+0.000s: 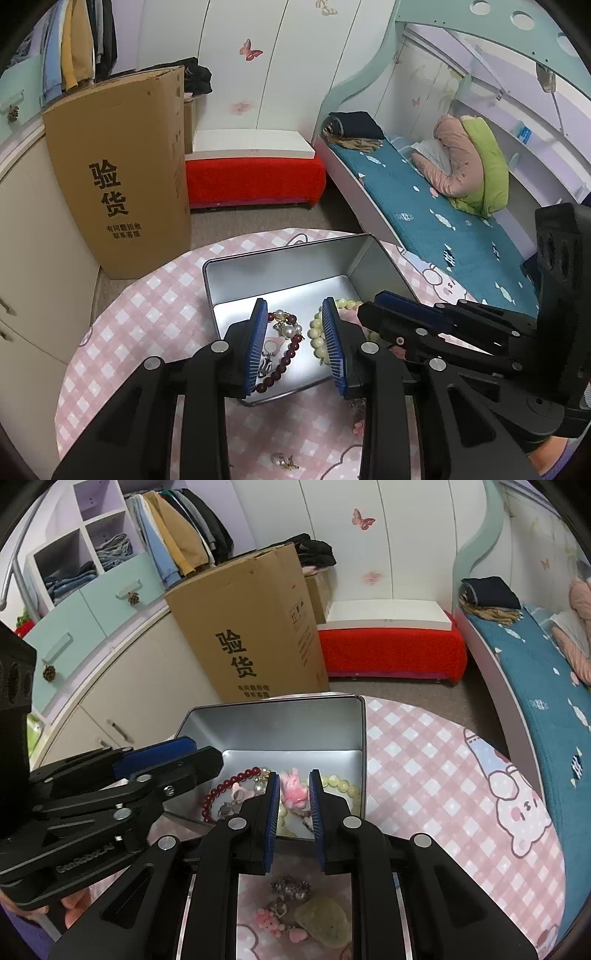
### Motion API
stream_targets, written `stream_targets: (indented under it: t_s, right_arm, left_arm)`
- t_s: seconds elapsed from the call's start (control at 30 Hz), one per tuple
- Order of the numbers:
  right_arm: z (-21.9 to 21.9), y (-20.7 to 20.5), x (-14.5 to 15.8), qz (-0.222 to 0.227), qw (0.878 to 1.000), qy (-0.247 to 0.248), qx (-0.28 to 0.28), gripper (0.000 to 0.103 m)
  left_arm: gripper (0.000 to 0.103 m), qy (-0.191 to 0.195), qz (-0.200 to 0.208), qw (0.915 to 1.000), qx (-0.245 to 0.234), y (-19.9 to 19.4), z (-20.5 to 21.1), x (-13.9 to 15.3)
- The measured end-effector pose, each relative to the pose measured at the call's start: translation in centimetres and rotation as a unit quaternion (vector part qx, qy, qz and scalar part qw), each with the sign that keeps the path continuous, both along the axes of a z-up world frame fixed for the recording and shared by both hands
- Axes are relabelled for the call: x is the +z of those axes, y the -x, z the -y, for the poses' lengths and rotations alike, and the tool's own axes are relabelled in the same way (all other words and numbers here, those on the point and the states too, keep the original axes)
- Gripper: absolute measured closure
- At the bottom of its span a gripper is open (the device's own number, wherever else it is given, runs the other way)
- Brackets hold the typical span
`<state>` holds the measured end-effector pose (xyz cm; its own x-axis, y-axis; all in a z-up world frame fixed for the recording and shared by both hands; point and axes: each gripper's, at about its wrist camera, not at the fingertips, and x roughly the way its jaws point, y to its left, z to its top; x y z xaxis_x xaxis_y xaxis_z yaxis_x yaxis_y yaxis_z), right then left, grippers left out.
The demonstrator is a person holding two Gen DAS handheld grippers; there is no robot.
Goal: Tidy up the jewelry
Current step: 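Carry the pearl earring and pink bunny charm into the tin box and open both grippers, then grasp another pearl earring with the left gripper while the right closes on the jade pendant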
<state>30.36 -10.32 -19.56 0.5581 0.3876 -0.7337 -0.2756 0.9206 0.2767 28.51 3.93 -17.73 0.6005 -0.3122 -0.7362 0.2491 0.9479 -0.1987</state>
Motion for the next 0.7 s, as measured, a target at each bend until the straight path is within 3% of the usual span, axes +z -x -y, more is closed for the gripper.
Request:
stream_targets:
  t_s: [0.1,0.13,0.17,0.23,0.37,0.5,0.7]
  right_arm:
    - [0.1,0.4,0.3,0.002,1.0,-0.001,-0.004,0.085]
    - [0.3,0.6,0.5,0.004,1.0,-0.002,-0.006,0.083]
    - [0.4,0.9,0.8,0.008,1.0,-0.002,-0.008,0.073]
    - [0.8,1.8,1.7,0.024,1.0,0.004,-0.017,0.059]
    - [1.5,3.7,3.3,0.043,0.999,0.008,-0.023,0.057]
    - [2.5,5.9,3.9,0.055,0.998,0.015,-0.034,0.053]
    - [3.6,8.3,2.4,0.045,0.997,0.037,-0.051,0.052]
  left_arm:
    - [0.071,0.002,0.004,1.0,0.003,0.7,-0.2,0.4]
    - [0.064,0.003,0.006,1.0,0.005,0.9,-0.3,0.6]
    - [0.058,0.007,0.014,0.9998,0.011,1.4,-0.5,1.1]
    - [0.054,0.01,0.029,0.9994,0.017,2.4,-0.9,1.9]
    - [0.048,0.005,0.055,0.998,0.032,4.5,-1.7,3.1]
    - [0.048,-0.01,0.07,0.9964,0.046,6.7,-2.5,3.1]
    - [0.048,-0.012,0.041,0.9976,0.054,8.7,-3.1,0.2]
